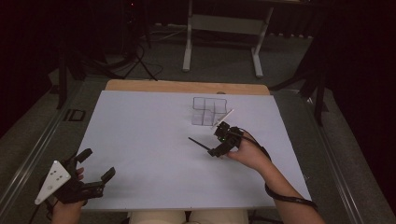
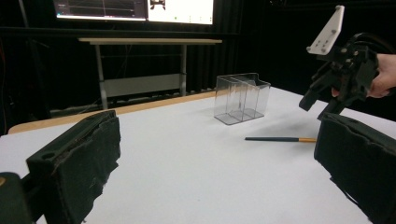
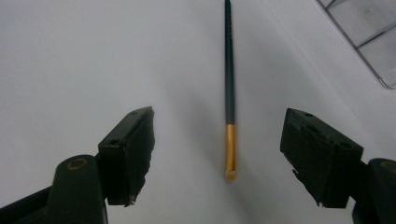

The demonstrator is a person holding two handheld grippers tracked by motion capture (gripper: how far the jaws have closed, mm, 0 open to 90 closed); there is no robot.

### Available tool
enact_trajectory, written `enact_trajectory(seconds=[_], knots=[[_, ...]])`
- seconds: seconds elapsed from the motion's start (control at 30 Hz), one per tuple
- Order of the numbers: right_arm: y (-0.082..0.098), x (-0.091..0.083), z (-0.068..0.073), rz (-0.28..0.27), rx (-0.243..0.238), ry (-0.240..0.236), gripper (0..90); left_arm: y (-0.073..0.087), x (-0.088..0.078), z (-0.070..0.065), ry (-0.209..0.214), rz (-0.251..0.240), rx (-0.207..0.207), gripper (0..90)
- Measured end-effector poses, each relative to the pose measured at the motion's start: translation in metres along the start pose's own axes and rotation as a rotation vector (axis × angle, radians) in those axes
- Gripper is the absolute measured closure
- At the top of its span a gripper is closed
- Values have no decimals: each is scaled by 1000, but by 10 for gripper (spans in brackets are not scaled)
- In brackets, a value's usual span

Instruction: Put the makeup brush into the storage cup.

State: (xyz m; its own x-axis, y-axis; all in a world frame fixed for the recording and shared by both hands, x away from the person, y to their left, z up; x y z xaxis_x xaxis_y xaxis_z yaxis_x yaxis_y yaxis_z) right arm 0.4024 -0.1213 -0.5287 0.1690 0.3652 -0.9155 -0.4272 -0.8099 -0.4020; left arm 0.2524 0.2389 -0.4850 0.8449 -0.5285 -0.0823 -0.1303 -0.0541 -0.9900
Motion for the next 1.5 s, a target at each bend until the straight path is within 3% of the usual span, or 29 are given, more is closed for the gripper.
enact_trajectory(seconds=[0.5,0.93,1.17,1.5], knots=[[-8,13,-5,116,-20,-21,365,0,0,0,2,1,-1,16],[-7,26,-9,218,-48,-44,543,1,0,0,4,2,-3,16],[-7,32,-9,247,-66,-60,610,1,0,0,6,2,-4,16],[-3,42,-13,279,-86,-28,672,1,0,0,8,2,-6,16]])
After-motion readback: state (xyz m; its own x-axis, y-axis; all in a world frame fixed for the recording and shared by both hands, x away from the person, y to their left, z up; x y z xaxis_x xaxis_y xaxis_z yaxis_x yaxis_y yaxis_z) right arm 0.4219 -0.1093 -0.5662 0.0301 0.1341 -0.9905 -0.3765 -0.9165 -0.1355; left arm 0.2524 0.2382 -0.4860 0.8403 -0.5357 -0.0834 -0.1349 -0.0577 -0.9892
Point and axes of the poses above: each handheld gripper's, and its own axes: x roughly forward along the jaws, y roughly out of its underside, z roughly to its left, the point moved 8 cm from there along x, roughly forward along the jaws, and after that the axes turned 4 degrees about -x, right-handed, at the moved point
